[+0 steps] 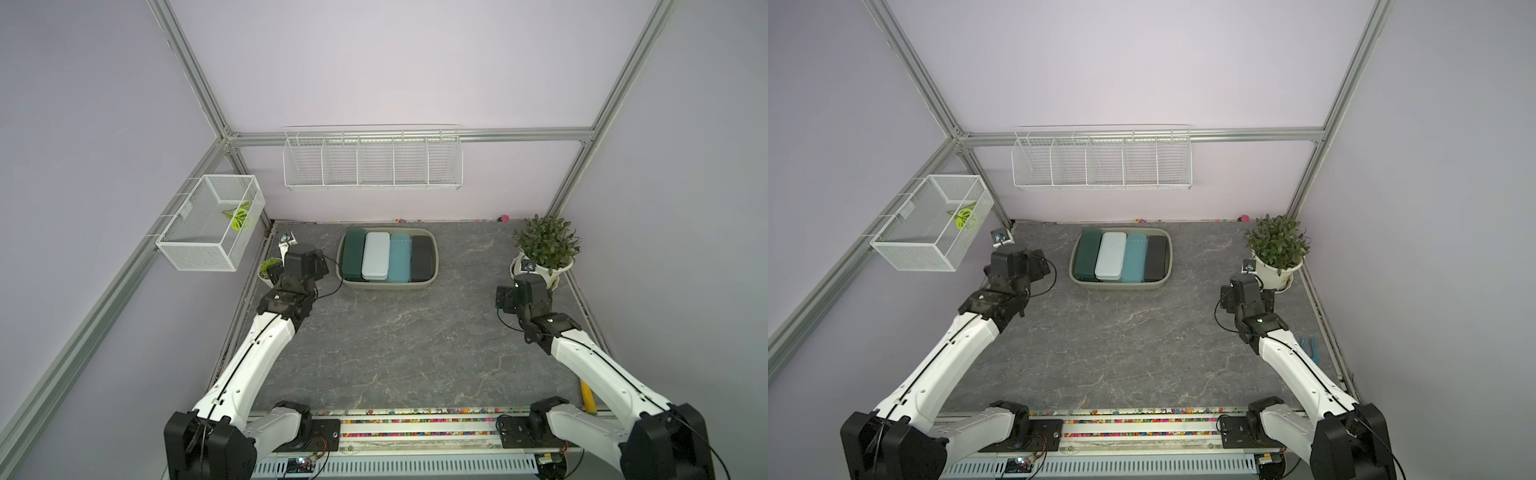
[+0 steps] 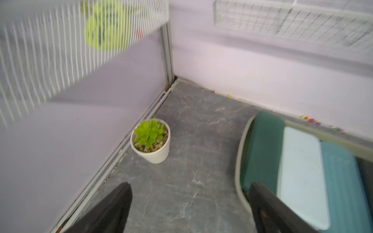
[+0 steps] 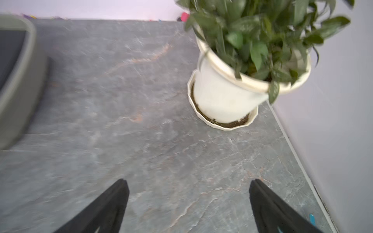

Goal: Put the pencil case into the storage box
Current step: Reset both arms

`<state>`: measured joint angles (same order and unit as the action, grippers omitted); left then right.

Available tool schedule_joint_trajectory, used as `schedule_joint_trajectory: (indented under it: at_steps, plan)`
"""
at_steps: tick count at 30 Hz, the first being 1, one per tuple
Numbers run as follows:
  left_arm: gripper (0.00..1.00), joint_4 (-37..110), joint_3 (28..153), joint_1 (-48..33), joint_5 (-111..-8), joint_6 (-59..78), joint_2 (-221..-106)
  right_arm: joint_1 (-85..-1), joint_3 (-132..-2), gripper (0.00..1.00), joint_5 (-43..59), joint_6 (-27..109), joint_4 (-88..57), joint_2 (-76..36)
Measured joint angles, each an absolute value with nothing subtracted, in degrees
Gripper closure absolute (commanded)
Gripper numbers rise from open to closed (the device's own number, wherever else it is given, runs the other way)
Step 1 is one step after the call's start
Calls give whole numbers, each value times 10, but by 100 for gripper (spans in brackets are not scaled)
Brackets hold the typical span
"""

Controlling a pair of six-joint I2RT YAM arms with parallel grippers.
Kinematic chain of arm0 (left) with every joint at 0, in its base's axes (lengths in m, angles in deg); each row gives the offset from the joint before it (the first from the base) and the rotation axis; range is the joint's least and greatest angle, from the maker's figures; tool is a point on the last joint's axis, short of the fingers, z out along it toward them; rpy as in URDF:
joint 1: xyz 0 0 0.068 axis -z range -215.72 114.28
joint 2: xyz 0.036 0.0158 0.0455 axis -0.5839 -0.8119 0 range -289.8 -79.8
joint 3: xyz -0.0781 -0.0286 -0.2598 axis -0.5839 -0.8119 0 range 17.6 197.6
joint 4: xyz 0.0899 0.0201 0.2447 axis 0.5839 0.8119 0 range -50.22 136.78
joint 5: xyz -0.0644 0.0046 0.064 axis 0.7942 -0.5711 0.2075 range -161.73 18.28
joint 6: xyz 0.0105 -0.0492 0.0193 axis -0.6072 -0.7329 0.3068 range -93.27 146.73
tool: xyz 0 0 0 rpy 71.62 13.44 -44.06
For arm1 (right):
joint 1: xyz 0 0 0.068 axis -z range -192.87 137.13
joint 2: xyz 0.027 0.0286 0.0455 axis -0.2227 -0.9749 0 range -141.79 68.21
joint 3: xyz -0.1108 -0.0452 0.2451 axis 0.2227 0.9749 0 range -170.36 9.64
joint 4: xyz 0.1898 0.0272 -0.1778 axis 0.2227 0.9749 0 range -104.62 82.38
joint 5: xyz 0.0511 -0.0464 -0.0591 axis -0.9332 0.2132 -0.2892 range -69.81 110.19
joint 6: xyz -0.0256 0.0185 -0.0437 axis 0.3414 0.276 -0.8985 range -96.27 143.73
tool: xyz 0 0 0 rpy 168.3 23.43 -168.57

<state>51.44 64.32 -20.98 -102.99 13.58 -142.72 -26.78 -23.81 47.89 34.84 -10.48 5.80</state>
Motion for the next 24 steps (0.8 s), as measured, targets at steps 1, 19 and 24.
schedule_joint_trajectory:
  at_steps: [1, 19, 24]
  plan:
    - [1, 474, 597, -211, -1029, 150, -1420, -266, -220, 2, 482, 338, -140, 49]
    - [3, 3, 413, -302, -935, 224, -1637, -180, -173, 2, 418, 265, -522, -177]
    - [0, -86, 389, -328, -899, 225, -1661, -168, -145, 2, 369, 264, -567, -188]
